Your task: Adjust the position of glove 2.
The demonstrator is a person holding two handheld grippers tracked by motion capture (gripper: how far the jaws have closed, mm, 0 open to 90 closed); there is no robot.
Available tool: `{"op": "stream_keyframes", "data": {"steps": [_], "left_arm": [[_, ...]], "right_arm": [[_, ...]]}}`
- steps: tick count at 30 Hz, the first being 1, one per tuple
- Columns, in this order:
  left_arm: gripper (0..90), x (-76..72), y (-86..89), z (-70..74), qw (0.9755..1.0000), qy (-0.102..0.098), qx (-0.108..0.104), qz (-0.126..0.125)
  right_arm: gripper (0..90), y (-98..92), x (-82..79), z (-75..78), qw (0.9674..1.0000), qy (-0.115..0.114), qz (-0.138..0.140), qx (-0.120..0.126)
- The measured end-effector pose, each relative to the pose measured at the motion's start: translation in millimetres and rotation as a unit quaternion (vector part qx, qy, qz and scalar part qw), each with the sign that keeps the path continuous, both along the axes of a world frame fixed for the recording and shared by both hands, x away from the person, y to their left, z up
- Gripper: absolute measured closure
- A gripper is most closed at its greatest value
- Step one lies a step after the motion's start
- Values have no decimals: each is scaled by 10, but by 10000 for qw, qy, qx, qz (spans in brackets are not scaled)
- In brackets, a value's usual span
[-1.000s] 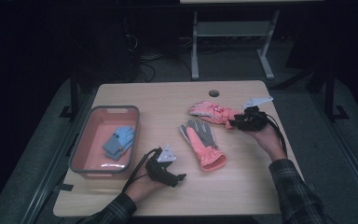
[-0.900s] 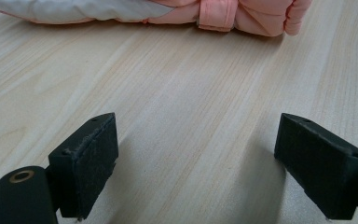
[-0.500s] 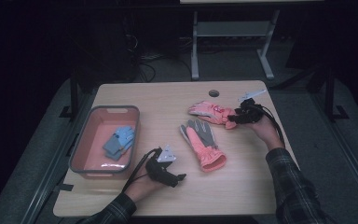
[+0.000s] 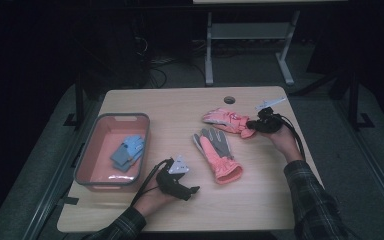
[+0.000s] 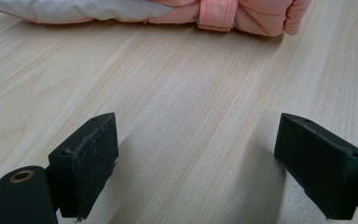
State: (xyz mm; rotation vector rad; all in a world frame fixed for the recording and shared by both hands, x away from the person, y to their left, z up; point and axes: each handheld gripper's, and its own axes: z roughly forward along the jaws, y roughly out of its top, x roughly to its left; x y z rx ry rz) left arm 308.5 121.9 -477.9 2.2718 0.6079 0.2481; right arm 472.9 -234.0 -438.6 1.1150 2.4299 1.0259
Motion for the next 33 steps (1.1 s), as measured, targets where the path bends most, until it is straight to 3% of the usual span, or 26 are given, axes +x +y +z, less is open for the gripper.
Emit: {"op": "stream_keyframes", "data": {"steps": [6, 18, 22, 28, 33], "left_arm": [[127, 1, 1, 1, 10000, 0, 6, -4], [127, -2, -1, -3, 10000, -11, -16, 11], [127, -3, 0, -3, 10000, -11, -19, 15], [127, -3, 0, -3, 10000, -12, -17, 14], [126, -3, 0, -2, 10000, -10, -15, 12]], "right_arm": [[876, -106, -161, 80, 9999, 3, -101, 32], [867, -398, -852, 132, 9997, 68, -219, -41], [847, -461, -983, 129, 9998, 68, -187, -78], [705, -443, -1043, 253, 10000, -37, 36, 64], [663, -268, -937, 336, 9989, -87, 458, 80]]}}
